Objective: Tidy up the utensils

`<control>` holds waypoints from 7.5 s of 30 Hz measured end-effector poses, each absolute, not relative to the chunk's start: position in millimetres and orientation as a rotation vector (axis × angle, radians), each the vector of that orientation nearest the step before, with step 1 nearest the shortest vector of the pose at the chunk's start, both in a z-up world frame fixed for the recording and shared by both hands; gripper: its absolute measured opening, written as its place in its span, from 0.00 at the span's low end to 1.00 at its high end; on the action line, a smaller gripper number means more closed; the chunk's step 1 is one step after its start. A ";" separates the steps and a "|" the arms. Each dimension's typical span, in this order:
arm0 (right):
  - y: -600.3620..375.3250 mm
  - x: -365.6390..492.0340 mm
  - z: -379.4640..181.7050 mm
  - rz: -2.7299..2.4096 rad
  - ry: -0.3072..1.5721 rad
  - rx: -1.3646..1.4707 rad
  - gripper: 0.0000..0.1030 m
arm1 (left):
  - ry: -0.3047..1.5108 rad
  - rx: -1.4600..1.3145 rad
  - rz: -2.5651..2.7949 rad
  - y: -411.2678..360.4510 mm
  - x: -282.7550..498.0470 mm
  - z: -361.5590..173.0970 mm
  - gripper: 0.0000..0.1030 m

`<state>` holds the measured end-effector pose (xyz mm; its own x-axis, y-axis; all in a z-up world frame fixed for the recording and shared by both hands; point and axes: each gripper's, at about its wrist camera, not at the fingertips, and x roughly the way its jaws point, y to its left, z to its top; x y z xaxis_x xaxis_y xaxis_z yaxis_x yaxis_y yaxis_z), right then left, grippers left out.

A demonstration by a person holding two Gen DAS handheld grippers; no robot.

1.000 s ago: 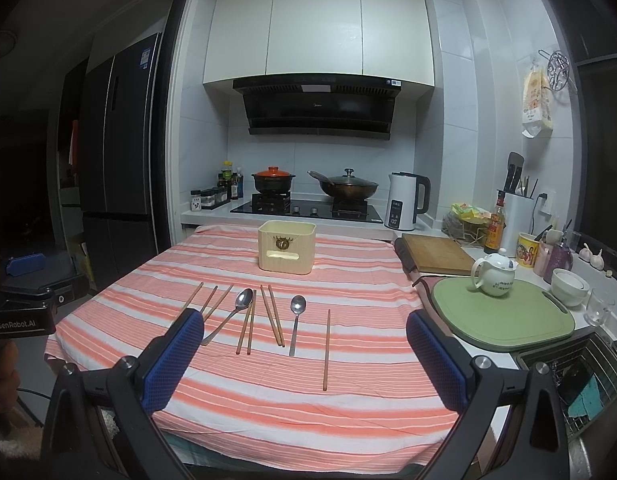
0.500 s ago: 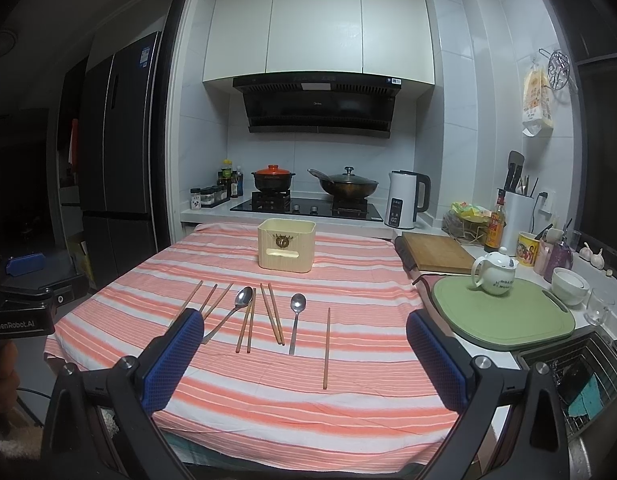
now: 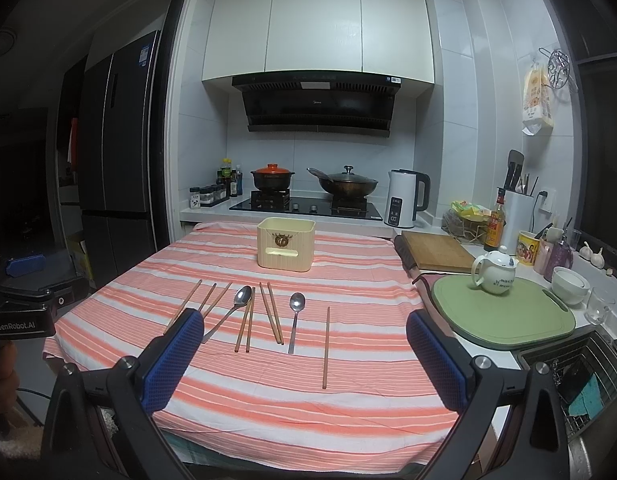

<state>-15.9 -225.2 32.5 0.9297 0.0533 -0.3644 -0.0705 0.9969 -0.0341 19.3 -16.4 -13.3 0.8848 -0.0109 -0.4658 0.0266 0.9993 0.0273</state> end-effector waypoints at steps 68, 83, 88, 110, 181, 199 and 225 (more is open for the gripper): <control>-269.8 163.4 -183.2 0.057 0.914 -0.052 1.00 | 0.966 -0.019 0.027 52.0 239.2 -223.4 1.00; -258.6 167.8 -175.8 0.126 0.894 -0.071 0.21 | 0.934 -0.006 -0.011 46.6 246.8 -219.4 0.76; -255.8 173.2 -176.5 0.119 0.898 -0.084 0.06 | 0.903 -0.010 -0.031 45.9 247.9 -215.7 0.25; -265.2 238.3 -180.6 0.113 0.922 -0.069 0.07 | 0.923 -0.031 -0.106 49.4 287.4 -215.9 0.37; -239.2 282.0 77.0 0.331 0.522 0.008 0.06 | 0.411 -0.120 -0.336 36.8 325.3 55.8 0.02; -221.8 426.8 99.8 0.292 0.570 0.010 0.06 | 0.303 -0.200 -0.227 7.8 485.7 94.1 0.02; -231.4 520.2 -12.2 0.295 0.721 0.186 0.45 | 0.646 -0.168 -0.238 -6.1 536.0 -29.5 0.72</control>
<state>520.2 -231.4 -12.1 0.7128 0.3279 -0.6200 -0.2009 0.9424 0.2675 536.0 -6.1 -29.5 0.7725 -0.2708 -0.5744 0.1668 0.9593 -0.2280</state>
